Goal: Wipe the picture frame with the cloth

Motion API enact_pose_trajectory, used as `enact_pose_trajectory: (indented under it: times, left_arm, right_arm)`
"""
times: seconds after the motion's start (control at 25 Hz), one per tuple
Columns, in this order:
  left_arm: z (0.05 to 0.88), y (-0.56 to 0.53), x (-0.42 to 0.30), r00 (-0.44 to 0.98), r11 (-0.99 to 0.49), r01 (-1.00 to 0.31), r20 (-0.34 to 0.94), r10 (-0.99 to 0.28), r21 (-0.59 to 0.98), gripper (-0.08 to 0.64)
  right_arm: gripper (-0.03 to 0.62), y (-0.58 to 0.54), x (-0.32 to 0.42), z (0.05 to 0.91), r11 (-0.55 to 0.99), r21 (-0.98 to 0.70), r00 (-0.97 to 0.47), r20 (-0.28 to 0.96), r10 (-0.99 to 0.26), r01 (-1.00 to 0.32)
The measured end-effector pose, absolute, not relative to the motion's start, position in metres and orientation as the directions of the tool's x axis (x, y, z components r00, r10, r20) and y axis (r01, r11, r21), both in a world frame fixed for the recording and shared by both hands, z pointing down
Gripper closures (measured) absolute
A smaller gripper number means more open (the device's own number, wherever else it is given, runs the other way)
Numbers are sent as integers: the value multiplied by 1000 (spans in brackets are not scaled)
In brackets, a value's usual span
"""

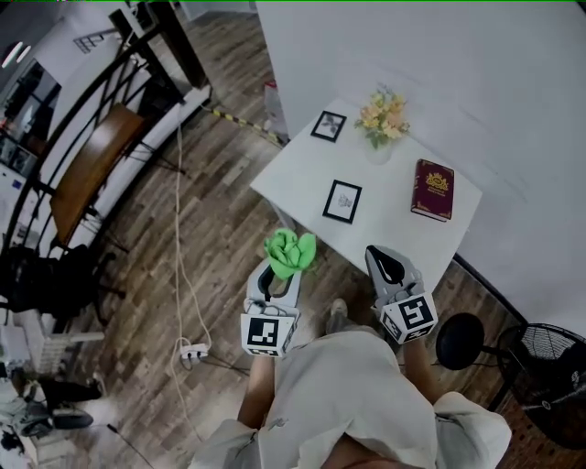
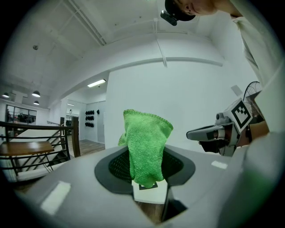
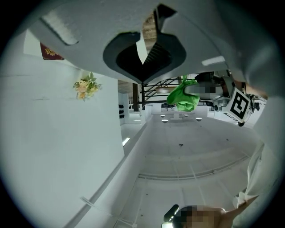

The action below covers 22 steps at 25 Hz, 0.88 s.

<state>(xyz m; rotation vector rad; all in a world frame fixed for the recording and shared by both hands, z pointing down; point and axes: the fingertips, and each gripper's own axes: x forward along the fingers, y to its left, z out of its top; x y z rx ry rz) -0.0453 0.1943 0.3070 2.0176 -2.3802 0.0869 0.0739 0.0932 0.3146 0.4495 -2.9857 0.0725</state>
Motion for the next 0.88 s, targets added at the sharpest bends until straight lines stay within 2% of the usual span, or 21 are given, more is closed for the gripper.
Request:
enact_pose_trajectory:
  times: [0.52, 0.88]
  left_arm:
    - [322, 109, -63, -188, 185, -982, 108, -976, -43, 393]
    - [344, 57, -82, -93, 88, -995, 156, -983, -40, 393]
  right_arm:
    - [588, 5, 47, 342, 961, -94, -957, 159, -242, -259]
    - [588, -30, 29, 371, 938, -124, -932, 214, -293, -323]
